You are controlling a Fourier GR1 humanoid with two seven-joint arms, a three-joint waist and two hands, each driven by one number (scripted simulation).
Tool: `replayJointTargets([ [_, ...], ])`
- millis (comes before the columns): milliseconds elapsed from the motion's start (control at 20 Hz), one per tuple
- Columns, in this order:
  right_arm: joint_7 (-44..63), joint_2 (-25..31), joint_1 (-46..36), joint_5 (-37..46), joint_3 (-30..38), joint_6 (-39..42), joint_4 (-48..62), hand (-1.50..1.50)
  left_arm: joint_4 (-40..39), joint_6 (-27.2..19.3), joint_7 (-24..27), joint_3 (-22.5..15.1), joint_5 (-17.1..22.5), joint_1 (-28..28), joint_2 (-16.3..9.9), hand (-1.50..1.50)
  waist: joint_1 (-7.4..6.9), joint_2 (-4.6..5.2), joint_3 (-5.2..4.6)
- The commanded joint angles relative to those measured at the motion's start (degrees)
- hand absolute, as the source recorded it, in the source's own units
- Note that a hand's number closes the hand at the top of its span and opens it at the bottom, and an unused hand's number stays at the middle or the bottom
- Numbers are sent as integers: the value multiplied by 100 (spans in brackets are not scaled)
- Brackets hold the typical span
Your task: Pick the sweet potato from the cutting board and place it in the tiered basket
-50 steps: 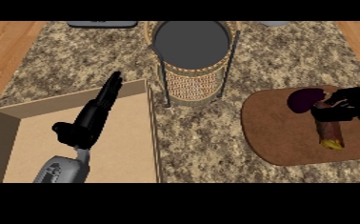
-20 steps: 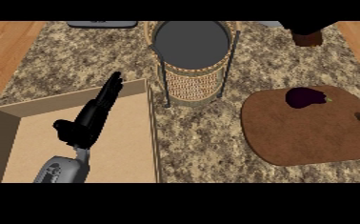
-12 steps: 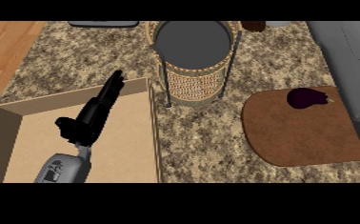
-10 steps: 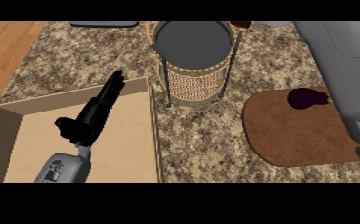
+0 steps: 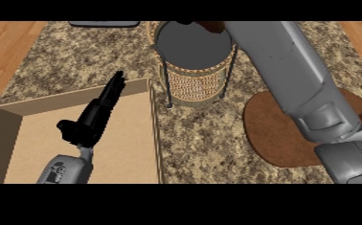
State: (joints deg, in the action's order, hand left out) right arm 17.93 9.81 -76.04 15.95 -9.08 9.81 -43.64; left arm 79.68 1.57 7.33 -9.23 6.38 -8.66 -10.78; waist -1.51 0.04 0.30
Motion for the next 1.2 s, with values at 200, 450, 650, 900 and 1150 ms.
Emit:
replayJointTargets([
  [200,-114,-681,-480,-200,421,-128,848,150,-224,167,-231,83,50,77,-59,0,6,31,-34],
  [450,533,-782,-493,-710,939,80,1214,150,-281,231,-2,98,55,305,-57,0,34,27,-36],
  [650,1138,-974,-489,-1137,1219,71,1446,-150,-416,58,-48,9,-113,61,124,0,77,29,-36],
  [900,1157,-911,-503,-1430,1663,-140,1220,-150,-515,134,-37,169,-69,4,34,0,111,17,-33],
  [1150,855,-525,-339,-904,1577,-1332,884,-150,-117,215,-118,108,-43,335,-54,0,125,-4,-33],
])
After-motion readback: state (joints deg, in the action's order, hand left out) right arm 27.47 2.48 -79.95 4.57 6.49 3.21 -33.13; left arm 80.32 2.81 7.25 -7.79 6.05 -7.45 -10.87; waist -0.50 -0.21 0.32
